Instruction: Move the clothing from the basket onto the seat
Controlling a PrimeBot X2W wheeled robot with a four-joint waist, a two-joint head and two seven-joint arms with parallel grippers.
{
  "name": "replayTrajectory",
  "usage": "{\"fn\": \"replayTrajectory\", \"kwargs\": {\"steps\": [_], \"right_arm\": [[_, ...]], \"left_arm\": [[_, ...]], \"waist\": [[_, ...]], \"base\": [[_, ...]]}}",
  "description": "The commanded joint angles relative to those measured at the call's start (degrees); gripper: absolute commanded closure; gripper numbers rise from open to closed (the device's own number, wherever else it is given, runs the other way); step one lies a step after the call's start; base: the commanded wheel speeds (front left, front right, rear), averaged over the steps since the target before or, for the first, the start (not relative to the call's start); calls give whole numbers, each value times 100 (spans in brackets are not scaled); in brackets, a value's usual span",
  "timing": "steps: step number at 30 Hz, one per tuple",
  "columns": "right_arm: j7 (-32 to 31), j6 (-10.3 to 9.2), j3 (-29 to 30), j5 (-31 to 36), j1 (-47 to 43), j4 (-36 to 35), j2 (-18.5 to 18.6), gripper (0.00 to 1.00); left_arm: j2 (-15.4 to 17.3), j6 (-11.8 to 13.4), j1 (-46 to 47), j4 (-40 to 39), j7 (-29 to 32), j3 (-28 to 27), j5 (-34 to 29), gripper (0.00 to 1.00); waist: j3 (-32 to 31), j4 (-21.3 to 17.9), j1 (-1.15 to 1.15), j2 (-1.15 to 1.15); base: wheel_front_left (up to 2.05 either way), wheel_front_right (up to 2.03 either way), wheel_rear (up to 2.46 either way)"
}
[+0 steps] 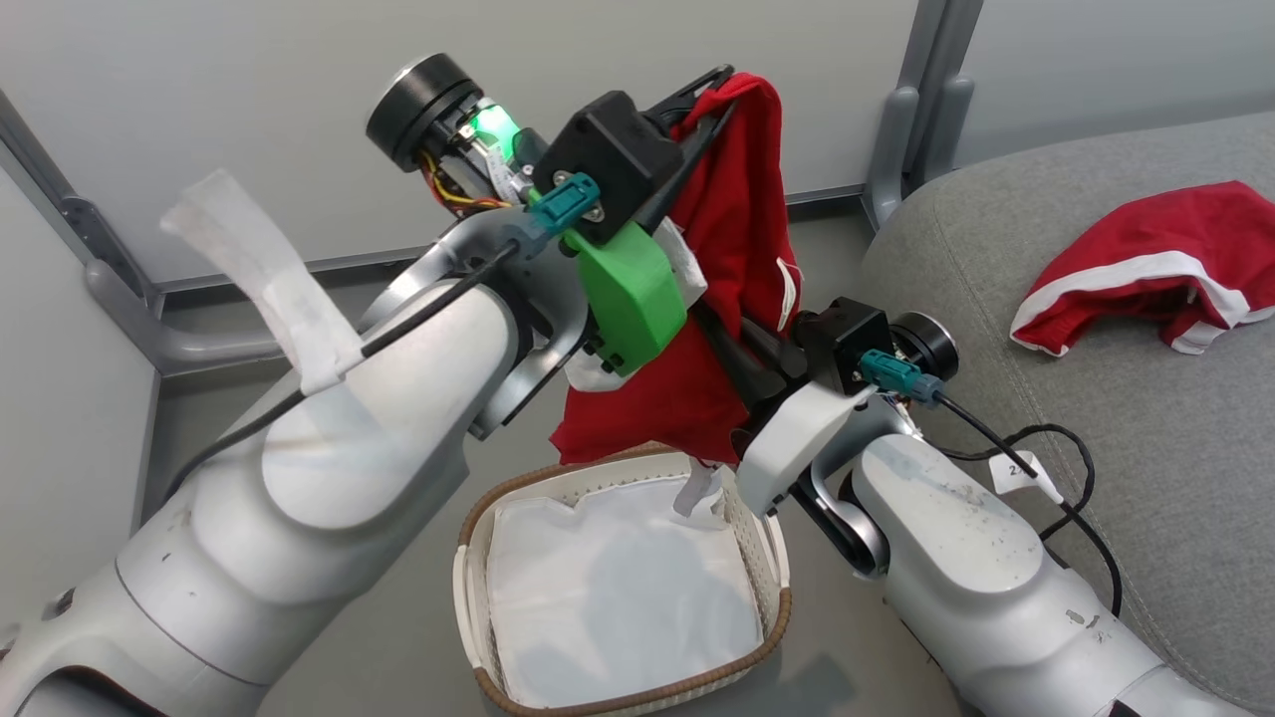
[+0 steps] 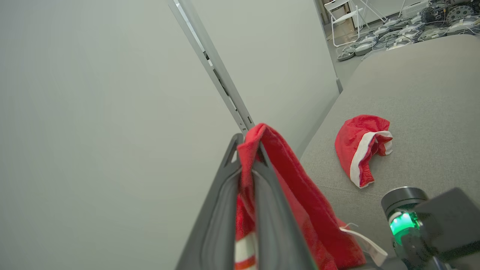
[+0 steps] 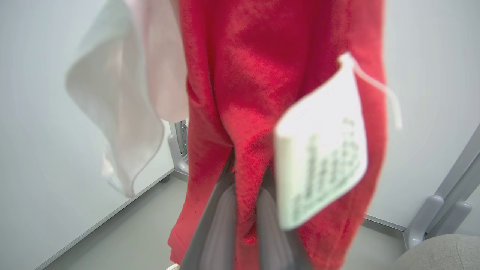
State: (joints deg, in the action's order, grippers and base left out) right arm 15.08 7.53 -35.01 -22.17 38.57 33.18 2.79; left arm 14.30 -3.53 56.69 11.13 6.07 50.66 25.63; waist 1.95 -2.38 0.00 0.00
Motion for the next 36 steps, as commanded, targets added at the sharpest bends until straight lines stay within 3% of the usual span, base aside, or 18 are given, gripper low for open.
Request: {"fn": "replayTrajectory", "kwargs": {"steps": [1, 4, 6, 7, 8, 20, 36], "right_arm": [[14, -8, 0, -33, 26, 16, 18, 100], [14, -8, -21, -61, -3, -4, 20, 100], [14, -8, 15, -72, -42, -23, 20, 100], [14, -8, 39, -82, -63, -43, 18, 100], [14, -8, 74, -73, -76, -56, 20, 100], [14, -8, 991, 468, -264, -55, 19, 100], [14, -8, 2014, 1156, -644, -213, 19, 100]], "left_arm": [[82, 71, -138, 44, -12, -49, 87, 100], [209, 137, -300, 175, -82, -145, 165, 99], [277, 186, -449, 302, -135, -230, 275, 57], [313, 209, -550, 373, -175, -275, 345, 18], [347, 221, -615, 422, -221, -299, 382, 0], [574, 306, -1817, 871, -1225, -463, 754, 0], [475, 535, -2941, 805, -1909, -349, 872, 0]], "waist": [[14, -21, 0, 0], [36, -75, 0, 0], [50, -119, 0, 0], [60, -145, 0, 0], [67, -164, 0, 0], [170, -329, 0, 0], [277, -625, 0, 0]], "base": [[0, 0, 0], [0, 0, 0], [0, 0, 0], [0, 0, 0], [0, 0, 0], [0, 0, 0], [0, 0, 0]]}}
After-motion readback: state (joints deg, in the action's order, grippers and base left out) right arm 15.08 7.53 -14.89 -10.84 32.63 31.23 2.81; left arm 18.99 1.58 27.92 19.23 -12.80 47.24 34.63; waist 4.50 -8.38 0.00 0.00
